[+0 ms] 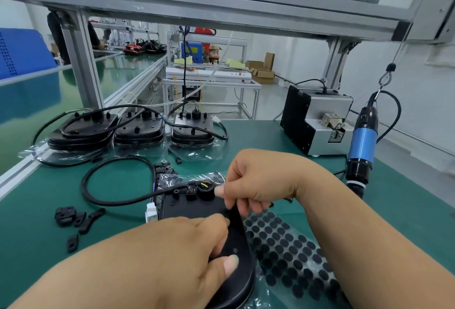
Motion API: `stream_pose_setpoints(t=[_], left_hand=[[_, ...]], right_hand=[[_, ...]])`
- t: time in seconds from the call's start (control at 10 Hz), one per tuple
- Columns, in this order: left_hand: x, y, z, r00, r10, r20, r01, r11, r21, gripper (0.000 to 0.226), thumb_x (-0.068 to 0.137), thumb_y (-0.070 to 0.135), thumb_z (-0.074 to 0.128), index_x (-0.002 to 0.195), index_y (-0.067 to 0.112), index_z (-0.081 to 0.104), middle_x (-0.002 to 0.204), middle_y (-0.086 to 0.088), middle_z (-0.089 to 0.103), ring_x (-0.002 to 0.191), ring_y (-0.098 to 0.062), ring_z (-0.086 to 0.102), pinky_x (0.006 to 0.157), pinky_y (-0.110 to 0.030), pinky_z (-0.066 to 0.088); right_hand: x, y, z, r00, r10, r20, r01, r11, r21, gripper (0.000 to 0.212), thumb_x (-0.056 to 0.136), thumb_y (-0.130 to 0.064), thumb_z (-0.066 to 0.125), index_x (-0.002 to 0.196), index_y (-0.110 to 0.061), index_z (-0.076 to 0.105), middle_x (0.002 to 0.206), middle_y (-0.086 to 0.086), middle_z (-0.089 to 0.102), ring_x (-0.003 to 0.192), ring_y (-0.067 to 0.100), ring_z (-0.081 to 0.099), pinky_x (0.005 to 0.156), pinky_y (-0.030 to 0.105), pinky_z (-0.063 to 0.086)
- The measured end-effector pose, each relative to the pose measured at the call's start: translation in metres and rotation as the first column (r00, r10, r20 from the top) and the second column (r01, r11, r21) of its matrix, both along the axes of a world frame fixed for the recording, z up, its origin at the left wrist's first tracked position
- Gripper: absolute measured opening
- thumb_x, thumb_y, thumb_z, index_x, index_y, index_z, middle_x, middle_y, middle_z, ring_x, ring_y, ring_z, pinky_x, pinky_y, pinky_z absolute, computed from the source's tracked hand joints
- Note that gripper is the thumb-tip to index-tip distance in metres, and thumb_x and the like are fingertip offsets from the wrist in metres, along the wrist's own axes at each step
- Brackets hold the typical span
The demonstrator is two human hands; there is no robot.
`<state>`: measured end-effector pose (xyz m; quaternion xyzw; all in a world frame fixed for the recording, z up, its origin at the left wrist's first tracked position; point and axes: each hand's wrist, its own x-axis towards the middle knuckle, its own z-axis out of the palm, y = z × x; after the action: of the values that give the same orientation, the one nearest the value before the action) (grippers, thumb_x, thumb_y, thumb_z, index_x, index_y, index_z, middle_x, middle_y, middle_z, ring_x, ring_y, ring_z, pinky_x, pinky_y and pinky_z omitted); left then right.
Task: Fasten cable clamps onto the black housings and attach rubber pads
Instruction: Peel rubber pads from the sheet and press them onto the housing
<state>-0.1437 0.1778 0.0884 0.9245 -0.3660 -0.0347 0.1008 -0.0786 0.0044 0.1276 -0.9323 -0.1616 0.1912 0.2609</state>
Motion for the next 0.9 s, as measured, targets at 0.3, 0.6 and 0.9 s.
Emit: stream_pose_setpoints(t=[0.3,0.6,0.9], left_hand=[[0.009,0.014,0.005,0.998,0.021,0.067,-0.012,0.993,-0.121,0.022,0.091,0.055,0.043,0.075,0.056,0.027,0.118,0.022,0.056,0.098,0.007,0.051,0.087,-0.017,0.044],[0.008,0.002,-0.001,0.991,0.031,0.131,-0.041,0.996,0.074,0.056,0.087,0.068,0.006,0.133,0.04,0.02,0.111,0.022,0.041,0.112,0.0,0.034,0.096,-0.025,0.039],[-0.001,-0.002,-0.008,0.987,0.039,0.153,-0.067,0.982,0.179,0.06,0.097,0.054,0.02,0.15,0.028,0.006,0.152,0.019,0.019,0.124,-0.011,0.027,0.096,-0.03,0.037]], right_hand=[[0.004,-0.011,0.007,0.984,-0.146,0.105,0.132,0.982,0.132,0.032,0.097,-0.028,0.055,0.081,-0.006,0.072,0.06,0.0,0.068,0.045,0.006,0.056,0.046,0.016,0.047],[0.005,-0.011,0.014,0.952,-0.242,0.188,0.192,0.948,0.253,0.028,0.096,-0.03,0.057,0.081,-0.01,0.07,0.065,-0.001,0.071,0.052,0.004,0.062,0.048,0.014,0.046],[-0.015,-0.006,0.01,0.955,-0.135,0.263,0.113,0.989,0.099,0.033,0.088,-0.004,0.047,0.101,-0.023,0.072,0.08,-0.012,0.068,0.068,-0.003,0.065,0.054,0.011,0.049]])
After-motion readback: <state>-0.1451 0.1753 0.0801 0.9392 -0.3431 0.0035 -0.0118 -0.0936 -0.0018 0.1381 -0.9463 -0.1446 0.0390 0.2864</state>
